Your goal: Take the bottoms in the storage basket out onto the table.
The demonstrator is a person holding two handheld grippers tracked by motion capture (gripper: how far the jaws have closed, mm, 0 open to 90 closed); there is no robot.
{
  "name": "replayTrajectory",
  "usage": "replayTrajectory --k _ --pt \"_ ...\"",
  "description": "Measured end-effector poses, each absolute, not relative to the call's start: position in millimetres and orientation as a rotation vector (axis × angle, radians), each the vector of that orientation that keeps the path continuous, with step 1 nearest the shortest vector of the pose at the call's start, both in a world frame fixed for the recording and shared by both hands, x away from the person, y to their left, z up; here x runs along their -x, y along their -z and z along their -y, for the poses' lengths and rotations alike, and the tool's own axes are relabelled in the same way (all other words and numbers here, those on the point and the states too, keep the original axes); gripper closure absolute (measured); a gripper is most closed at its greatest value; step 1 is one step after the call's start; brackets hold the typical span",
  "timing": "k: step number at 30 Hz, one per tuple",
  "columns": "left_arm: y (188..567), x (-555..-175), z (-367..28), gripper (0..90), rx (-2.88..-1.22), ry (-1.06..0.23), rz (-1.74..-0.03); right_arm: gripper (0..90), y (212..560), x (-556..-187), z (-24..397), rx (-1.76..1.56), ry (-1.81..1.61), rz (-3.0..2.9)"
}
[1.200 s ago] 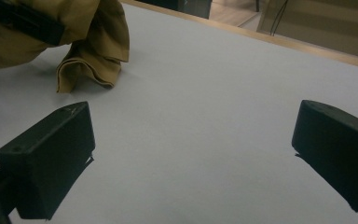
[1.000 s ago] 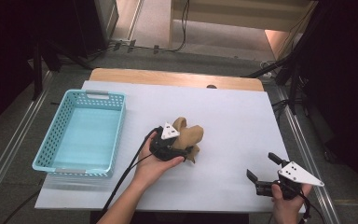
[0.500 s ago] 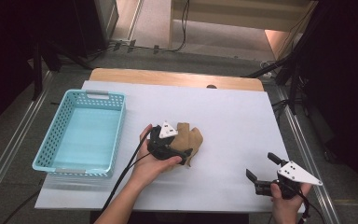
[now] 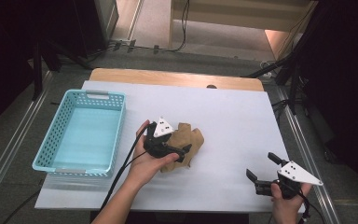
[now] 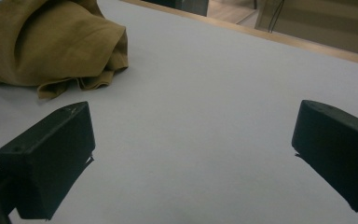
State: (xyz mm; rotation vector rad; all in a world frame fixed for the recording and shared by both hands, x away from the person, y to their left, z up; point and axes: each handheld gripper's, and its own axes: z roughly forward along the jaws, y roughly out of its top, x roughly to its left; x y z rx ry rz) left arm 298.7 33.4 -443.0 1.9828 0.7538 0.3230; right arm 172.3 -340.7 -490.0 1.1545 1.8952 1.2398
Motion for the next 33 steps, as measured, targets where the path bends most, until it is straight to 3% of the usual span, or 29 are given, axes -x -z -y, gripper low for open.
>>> replayTrajectory --k 33 --pt "415 -277 -84 0.0 -1.902 -0.428 -0.760 0.0 490 -173 342 -1.161 -1.238 -1.891"
